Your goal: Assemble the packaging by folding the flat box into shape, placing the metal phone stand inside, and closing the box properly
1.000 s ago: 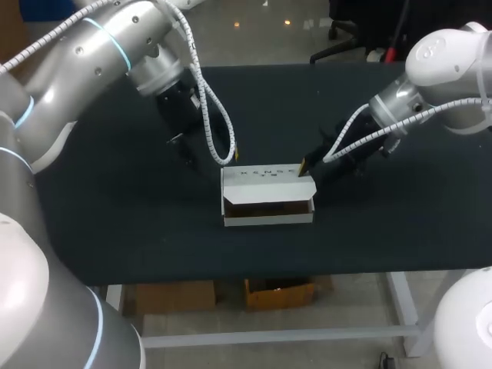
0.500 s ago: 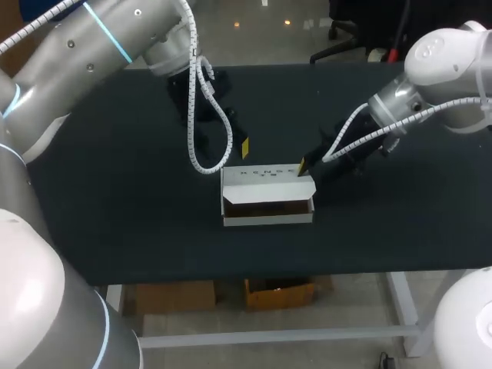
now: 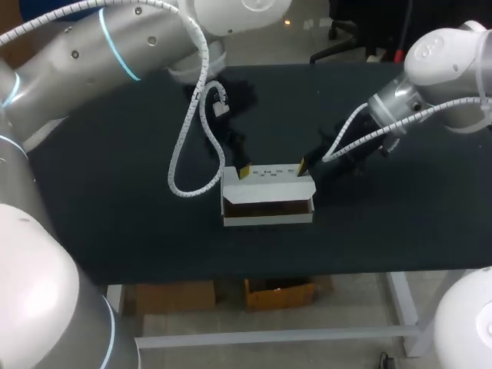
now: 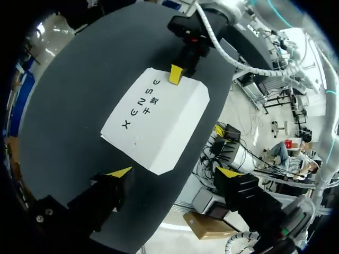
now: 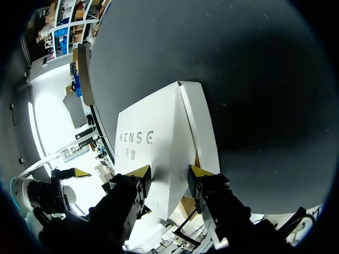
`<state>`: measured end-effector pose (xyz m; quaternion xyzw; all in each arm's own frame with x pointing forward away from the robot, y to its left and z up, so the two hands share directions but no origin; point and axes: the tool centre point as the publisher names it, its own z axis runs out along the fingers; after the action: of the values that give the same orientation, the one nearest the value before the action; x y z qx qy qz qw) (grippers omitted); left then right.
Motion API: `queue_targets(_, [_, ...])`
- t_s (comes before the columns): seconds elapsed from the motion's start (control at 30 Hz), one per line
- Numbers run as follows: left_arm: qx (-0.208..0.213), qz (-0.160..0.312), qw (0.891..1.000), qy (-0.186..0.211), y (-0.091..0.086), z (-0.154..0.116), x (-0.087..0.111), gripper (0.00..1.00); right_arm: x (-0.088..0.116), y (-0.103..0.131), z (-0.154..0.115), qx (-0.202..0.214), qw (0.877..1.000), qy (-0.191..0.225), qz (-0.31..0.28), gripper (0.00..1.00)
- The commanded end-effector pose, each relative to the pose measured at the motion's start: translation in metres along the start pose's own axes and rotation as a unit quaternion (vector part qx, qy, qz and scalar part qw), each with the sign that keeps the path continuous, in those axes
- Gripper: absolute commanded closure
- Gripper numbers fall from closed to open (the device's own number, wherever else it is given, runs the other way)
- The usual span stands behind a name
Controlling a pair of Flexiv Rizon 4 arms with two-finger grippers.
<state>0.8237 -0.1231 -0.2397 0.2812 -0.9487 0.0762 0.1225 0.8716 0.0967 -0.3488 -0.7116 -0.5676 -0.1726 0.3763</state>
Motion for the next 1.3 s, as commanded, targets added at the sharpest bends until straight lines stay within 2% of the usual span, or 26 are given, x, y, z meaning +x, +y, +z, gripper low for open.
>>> queue_targets(0.03, [-0.026, 0.027, 0.997, -0.060, -0.010, 0.001, 0.004, 0.00, 0.000, -0.001, -0.001, -0.001, 1.000, 0.000, -0.001, 0.58])
queue_targets(0.37, [-0.026, 0.027, 0.997, -0.060, -0.010, 0.001, 0.004, 0.00, -0.002, -0.001, -0.001, -0.002, 1.000, 0.000, -0.001, 0.58])
queue_targets(0.4, [-0.024, 0.034, 0.997, -0.069, -0.010, 0.002, 0.003, 0.00, -0.002, -0.001, -0.001, -0.002, 1.000, 0.000, -0.001, 0.58])
queue_targets(0.43, [-0.019, 0.061, 0.996, -0.064, -0.010, 0.004, 0.003, 0.00, -0.002, -0.001, -0.001, -0.002, 1.000, 0.000, -0.002, 0.58])
queue_targets(0.47, [-0.014, 0.066, 0.996, -0.053, -0.009, 0.004, 0.000, 0.00, -0.001, -0.001, -0.001, -0.002, 1.000, -0.001, -0.002, 0.58])
queue_targets(0.57, [-0.003, 0.098, 0.993, -0.059, -0.006, 0.007, -0.005, 0.00, -0.001, -0.001, -0.001, -0.002, 1.000, -0.001, -0.002, 0.58])
queue_targets(0.6, [0.003, 0.125, 0.990, -0.064, -0.004, 0.009, -0.007, 0.00, -0.001, -0.001, -0.001, -0.002, 1.000, -0.001, -0.002, 0.58])
queue_targets(0.7, [0.008, 0.158, 0.984, -0.076, -0.001, 0.015, -0.010, 0.00, -0.001, -0.001, 0.000, -0.001, 1.000, -0.001, -0.001, 0.58])
queue_targets(0.97, [0.012, 0.193, 0.973, -0.125, -0.004, 0.032, -0.014, 0.00, -0.003, 0.000, 0.001, -0.001, 1.000, -0.002, 0.002, 0.58])
queue_targets(1.13, [0.017, 0.209, 0.969, -0.132, -0.008, 0.038, -0.015, 0.00, -0.004, 0.000, 0.001, -0.001, 1.000, -0.003, 0.002, 0.59])
queue_targets(1.3, [0.009, 0.202, 0.970, -0.132, -0.014, 0.047, -0.020, 0.00, -0.004, 0.000, 0.001, -0.001, 1.000, -0.003, 0.003, 0.59])
